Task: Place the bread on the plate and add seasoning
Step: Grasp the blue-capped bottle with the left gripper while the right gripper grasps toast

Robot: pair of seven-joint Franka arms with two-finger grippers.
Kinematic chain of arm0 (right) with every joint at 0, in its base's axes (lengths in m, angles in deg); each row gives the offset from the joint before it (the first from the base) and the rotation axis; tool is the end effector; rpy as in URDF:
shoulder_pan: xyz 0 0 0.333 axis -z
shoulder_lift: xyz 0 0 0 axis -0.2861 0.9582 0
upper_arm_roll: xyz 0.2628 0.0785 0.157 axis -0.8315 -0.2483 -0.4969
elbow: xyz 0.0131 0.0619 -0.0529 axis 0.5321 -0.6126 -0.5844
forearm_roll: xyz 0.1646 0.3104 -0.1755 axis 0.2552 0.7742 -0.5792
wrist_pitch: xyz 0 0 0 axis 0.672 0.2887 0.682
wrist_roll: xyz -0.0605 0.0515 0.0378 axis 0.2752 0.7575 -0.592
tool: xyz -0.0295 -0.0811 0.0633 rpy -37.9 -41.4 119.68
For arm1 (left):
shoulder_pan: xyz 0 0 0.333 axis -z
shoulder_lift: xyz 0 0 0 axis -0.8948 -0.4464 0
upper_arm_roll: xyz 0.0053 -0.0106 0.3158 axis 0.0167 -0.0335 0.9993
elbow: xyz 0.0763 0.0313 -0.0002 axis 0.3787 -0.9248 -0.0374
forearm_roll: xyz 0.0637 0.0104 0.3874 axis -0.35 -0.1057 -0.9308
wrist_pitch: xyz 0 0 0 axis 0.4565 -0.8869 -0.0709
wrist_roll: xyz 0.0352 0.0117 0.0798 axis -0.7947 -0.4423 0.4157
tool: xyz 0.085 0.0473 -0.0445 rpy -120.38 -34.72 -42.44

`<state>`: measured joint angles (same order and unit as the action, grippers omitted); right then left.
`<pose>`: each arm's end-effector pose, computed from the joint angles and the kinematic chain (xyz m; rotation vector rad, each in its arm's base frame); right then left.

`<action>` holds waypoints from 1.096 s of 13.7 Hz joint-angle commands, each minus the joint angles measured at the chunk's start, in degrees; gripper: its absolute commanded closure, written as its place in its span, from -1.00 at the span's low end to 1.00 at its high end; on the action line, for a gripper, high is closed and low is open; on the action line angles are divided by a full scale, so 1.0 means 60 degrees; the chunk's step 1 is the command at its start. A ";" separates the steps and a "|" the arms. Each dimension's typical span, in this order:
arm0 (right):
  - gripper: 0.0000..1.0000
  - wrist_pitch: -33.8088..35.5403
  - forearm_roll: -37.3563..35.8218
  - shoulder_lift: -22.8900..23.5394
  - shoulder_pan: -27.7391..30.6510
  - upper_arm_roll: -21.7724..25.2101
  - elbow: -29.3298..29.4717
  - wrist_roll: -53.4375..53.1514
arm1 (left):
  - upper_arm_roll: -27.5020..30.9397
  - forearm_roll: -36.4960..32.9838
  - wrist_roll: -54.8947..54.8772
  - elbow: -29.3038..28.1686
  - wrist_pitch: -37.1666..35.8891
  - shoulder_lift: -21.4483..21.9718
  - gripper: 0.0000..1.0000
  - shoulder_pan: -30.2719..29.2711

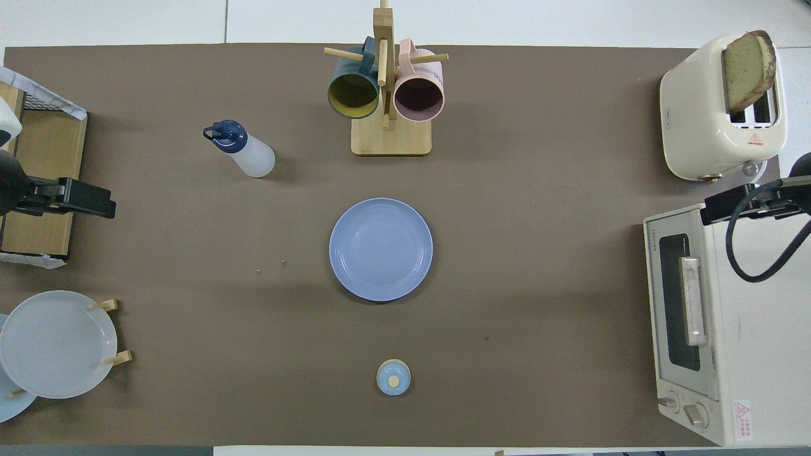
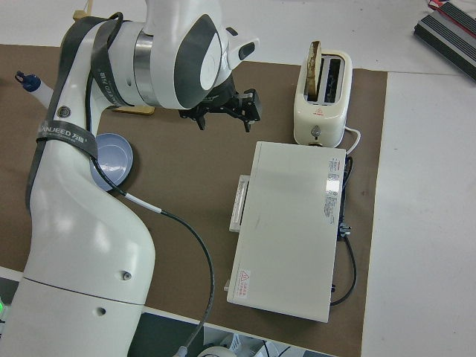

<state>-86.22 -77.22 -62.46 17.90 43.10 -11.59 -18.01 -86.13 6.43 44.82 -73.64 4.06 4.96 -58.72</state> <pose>0.5358 -0.0189 0.6028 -3.1289 -0.0785 0.1293 0.5363 -0.0504 0.6125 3.1172 -0.1919 -0.0418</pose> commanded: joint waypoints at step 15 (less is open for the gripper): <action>-1.00 -0.2880 -0.0004 -0.0313 0.0431 -0.0041 -0.1232 0.1754 | -0.0157 -0.0009 -0.0028 -0.4597 0.4728 0.1874 -1.00 0.1094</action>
<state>-96.56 -77.22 -62.53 19.18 43.08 -13.99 -12.80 -87.39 6.46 44.87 -92.04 24.34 11.08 -53.52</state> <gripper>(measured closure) 0.000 0.000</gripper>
